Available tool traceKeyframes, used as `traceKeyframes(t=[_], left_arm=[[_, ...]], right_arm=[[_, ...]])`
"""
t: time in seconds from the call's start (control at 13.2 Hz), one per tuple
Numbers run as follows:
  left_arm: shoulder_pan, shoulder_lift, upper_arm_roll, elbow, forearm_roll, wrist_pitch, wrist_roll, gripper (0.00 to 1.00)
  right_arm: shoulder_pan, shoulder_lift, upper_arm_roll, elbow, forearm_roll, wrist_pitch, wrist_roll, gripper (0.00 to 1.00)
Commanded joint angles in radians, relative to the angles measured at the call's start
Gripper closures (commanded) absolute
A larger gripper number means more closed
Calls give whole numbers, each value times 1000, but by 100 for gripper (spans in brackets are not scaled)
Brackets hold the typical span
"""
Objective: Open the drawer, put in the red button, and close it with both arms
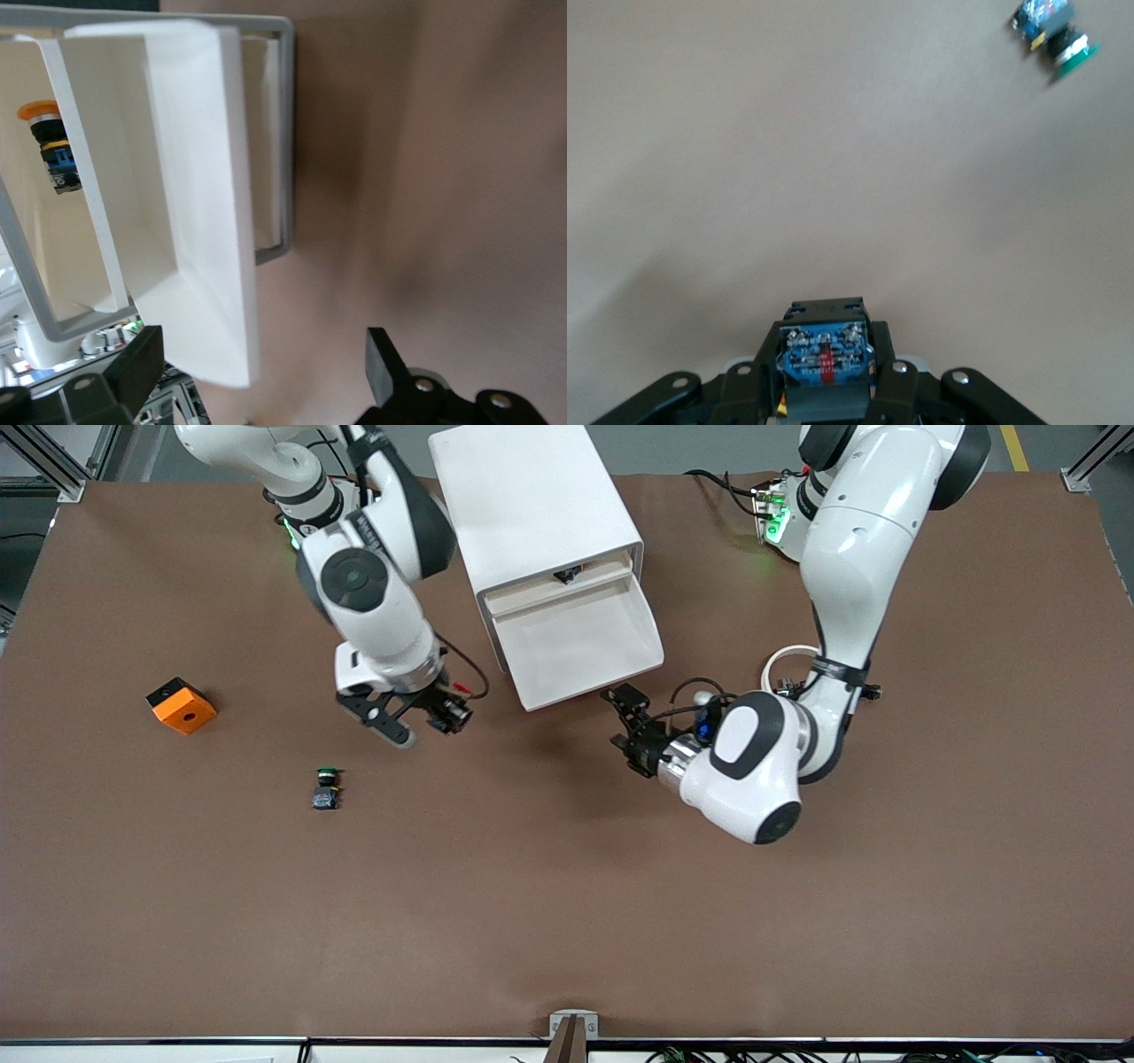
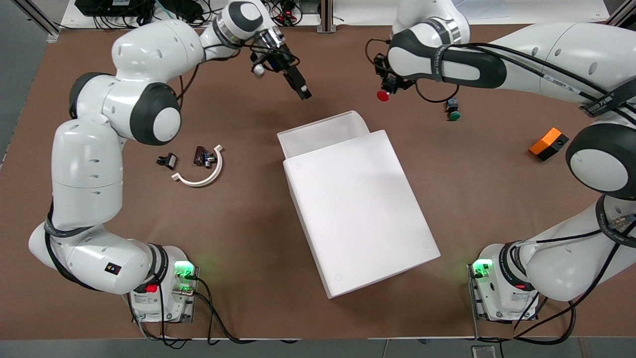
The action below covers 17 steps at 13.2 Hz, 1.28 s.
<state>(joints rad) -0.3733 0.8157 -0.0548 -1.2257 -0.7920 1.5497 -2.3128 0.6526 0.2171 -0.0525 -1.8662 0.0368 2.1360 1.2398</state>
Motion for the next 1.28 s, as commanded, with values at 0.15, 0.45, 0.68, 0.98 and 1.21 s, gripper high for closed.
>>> traceKeyframes(t=[0.15,0.45,0.68,0.98,1.21], left_arm=[[126,-91,10,48,127,-11,102,0],[131,-235,15,43,370,-14,399,0],[131,-312,4,41,519,-52,540,0],[149,-459,13,8,576,-127,953,0],[146,-565,10,-35,583,-169,1108,0]], right_arm=[[171,54,-15,122,0,-42,266,100],[291,157,-17,209,-14,-44,444,100],[346,197,-17,239,-15,-44,523,100],[392,257,-18,268,-17,-44,579,100],[404,294,-18,288,-17,-44,593,100]])
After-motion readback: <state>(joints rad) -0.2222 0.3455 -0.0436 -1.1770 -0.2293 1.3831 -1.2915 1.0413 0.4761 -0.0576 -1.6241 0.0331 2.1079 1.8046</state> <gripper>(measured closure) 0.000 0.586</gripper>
